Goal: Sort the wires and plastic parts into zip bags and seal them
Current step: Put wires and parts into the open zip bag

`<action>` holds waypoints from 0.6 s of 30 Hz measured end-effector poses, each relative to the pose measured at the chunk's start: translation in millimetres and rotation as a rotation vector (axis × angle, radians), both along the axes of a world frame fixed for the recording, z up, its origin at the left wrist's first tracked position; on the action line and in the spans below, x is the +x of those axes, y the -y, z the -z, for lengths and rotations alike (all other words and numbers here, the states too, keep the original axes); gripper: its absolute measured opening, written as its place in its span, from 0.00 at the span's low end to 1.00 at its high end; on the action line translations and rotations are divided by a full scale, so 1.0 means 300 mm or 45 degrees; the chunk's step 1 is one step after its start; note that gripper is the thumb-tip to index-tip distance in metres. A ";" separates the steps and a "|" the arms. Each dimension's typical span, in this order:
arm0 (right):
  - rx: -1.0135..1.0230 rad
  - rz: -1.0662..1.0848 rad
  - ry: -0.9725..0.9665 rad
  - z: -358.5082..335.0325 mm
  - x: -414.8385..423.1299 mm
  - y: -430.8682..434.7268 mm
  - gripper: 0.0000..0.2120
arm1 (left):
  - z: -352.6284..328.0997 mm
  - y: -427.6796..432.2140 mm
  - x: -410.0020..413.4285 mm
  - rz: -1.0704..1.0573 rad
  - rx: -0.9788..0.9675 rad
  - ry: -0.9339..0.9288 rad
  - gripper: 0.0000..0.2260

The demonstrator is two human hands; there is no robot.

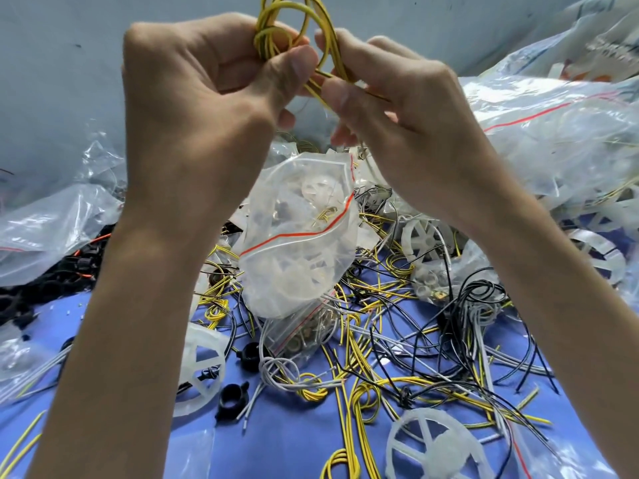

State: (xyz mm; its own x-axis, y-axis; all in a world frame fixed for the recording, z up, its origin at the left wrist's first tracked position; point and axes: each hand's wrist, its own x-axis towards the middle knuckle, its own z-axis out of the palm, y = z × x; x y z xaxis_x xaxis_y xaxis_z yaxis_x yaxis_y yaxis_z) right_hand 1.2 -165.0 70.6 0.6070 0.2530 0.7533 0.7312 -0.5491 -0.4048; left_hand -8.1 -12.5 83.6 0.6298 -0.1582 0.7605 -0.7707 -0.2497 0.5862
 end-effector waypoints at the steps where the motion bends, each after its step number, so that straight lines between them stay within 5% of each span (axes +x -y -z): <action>1: 0.022 -0.038 -0.008 0.003 0.001 0.002 0.15 | 0.000 0.001 0.000 -0.020 -0.013 0.009 0.06; 8: 0.213 -0.158 -0.083 0.005 0.003 0.006 0.13 | -0.003 -0.007 -0.012 -0.022 -0.026 -0.033 0.03; 18: 0.138 -0.153 -0.132 0.012 -0.015 -0.005 0.10 | -0.003 -0.001 -0.018 -0.053 0.015 -0.046 0.03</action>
